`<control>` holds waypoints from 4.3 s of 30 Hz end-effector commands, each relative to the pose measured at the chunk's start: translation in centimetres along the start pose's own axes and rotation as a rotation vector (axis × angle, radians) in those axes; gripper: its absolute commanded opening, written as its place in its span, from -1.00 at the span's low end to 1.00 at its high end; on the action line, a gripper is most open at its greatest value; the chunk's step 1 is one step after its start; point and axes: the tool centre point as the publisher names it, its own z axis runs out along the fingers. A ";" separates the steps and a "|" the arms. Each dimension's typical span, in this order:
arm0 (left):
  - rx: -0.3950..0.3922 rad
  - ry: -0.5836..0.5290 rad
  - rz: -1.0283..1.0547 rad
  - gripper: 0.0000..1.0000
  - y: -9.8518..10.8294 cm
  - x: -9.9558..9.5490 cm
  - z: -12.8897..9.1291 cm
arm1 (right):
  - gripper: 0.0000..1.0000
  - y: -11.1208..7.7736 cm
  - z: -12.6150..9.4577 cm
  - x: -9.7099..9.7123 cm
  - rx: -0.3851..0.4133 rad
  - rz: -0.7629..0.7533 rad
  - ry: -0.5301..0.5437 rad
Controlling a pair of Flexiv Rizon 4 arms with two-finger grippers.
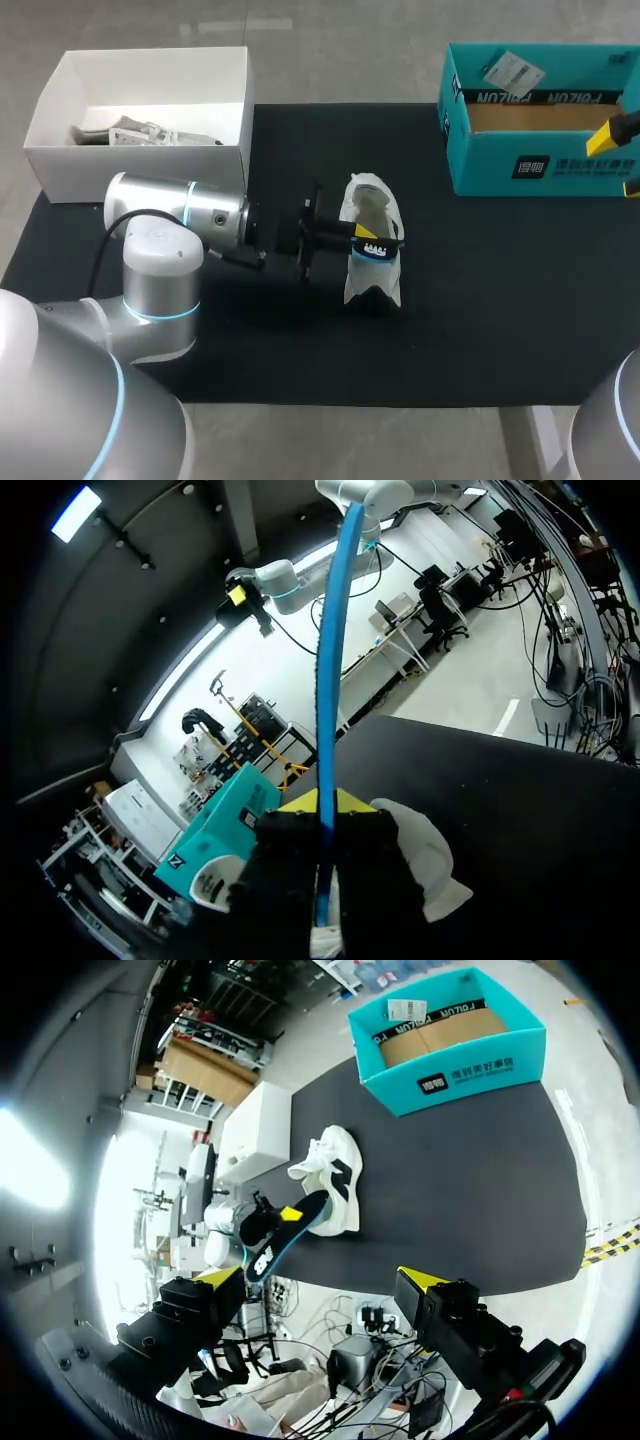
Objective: Take the shoe out of the shoebox, open the shoe tongue, remove and reinsert the insole, then place the shoe into the shoebox
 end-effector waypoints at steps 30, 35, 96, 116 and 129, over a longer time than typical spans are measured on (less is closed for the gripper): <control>-0.038 0.003 -0.077 -0.76 1.4 0.1 0.6 | 1.00 0.2 0.1 0.0 0.003 0.001 -0.002; -0.038 0.012 -0.049 -1.00 0.5 -0.3 0.7 | 1.00 0.2 0.1 0.0 0.003 0.001 -0.002; -0.218 0.104 0.014 -0.01 3.5 -0.1 0.9 | 1.00 0.2 0.1 0.0 0.003 0.001 -0.002; -0.222 0.082 0.047 -0.84 2.5 -0.1 0.4 | 1.00 0.2 0.1 0.0 0.003 0.001 -0.002; -0.278 0.170 0.113 -1.00 3.7 0.2 0.3 | 1.00 0.2 0.1 0.0 0.003 0.001 -0.002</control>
